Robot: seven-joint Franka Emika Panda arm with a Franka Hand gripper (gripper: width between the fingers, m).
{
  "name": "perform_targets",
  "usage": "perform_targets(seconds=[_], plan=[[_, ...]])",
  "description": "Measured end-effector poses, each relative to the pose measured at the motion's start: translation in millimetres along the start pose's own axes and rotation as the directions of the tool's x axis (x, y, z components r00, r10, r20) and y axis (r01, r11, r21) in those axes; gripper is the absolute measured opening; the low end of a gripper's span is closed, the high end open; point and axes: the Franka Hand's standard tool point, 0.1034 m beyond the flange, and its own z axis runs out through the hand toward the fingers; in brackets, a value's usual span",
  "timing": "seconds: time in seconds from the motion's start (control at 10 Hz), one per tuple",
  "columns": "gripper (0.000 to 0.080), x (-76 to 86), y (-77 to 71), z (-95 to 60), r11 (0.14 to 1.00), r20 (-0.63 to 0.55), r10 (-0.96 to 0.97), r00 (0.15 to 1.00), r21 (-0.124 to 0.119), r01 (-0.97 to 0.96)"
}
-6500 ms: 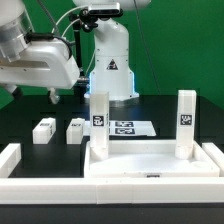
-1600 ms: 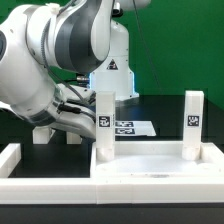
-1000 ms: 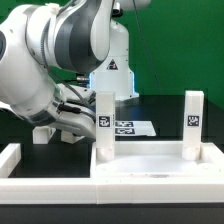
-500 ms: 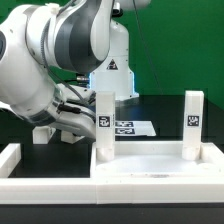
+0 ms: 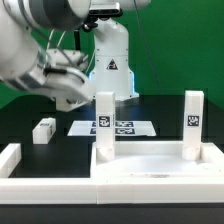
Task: Assemble desk
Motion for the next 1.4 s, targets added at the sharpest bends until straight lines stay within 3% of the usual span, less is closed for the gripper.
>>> perform_targets(seconds=[0.1,0.2,0.3,0.7,0.8,1.0,1.1,1.2,1.3,1.4], plan=[[0.0287,-22.6,-6.0,-10.2,1.000,0.008,0.004,1.000,0.020,-0.004],[0.0287,-41.9,-22.2,-22.0,0.999,-0.015,0.030,0.999,0.026,-0.029],[0.0287,-50.3,-39.3,-29.2,0.999,-0.096,0.016,0.995,0.029,-0.014],[0.0287,-43.0,-52.2,-30.6,0.997,-0.349,-0.031,0.937,0.055,0.054],[0.0287,-45.4,-64.7,-35.3,0.995,-0.396,0.067,0.916,0.094,-0.032],[0.0287,-79.6,-140.1,-61.3,0.995,-0.534,0.089,0.841,0.081,-0.053],[0.0287,-89.4,-153.6,-83.7,0.995,-0.581,0.086,0.809,0.083,-0.046],[0.0287,-90.9,-150.4,-109.3,0.997,-0.626,0.060,0.778,0.070,-0.021],[0.0287,-79.5,-134.2,-115.6,0.998,-0.658,0.040,0.752,0.068,0.007],[0.0287,-73.5,-130.4,-116.9,0.994,-0.710,0.094,0.698,0.100,-0.032]])
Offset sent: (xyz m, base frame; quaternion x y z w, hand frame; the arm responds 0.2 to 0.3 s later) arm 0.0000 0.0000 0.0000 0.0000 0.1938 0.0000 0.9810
